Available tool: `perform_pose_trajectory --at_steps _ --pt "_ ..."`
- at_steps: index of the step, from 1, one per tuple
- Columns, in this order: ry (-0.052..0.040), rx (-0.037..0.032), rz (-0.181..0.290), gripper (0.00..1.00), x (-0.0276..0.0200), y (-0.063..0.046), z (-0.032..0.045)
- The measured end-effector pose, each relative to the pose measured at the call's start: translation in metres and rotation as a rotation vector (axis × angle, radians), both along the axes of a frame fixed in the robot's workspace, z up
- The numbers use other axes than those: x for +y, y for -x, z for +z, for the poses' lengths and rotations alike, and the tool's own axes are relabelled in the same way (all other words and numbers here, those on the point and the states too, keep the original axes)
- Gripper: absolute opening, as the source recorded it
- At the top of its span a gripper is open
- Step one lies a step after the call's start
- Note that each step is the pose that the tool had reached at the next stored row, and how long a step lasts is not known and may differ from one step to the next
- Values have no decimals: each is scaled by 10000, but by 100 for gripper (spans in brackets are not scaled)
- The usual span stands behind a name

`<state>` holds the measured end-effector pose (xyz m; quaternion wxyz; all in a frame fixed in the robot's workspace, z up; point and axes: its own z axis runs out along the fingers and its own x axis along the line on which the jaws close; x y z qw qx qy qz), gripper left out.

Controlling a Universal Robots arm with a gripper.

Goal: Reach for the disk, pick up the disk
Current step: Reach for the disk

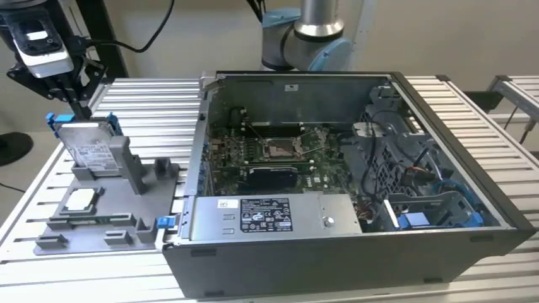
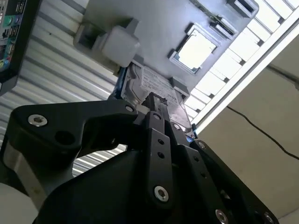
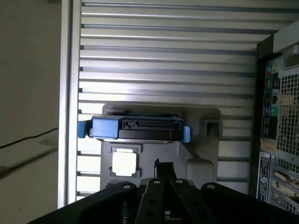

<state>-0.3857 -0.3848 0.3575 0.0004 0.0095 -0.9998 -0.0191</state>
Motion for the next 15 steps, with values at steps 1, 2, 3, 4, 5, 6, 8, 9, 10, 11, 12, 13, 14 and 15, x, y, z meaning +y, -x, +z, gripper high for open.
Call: perform_pose_trajectory --at_steps 1,2,3,4,5,6,8,9,10,11,12,13,14,15 --pt "0 0 1 0 42 14 -1" --pt "-1 0 2 0 72 38 -2" --pt "1 2 2 0 92 77 -4" --pt "0 0 1 0 107 121 -7" --pt "1 1 1 0 118 167 -9" --pt "1 1 2 0 128 212 -12" --pt "0 -1 1 0 157 304 -20" --pt "0 -1 1 0 175 350 -23" --pt "1 0 1 0 194 395 -27" --pt "0 -1 2 0 213 440 -31" --pt "0 0 2 0 230 479 -34" --pt "0 0 1 0 244 511 -39" --pt "0 -1 1 0 251 528 -41" --pt "0 0 1 0 251 531 -41"
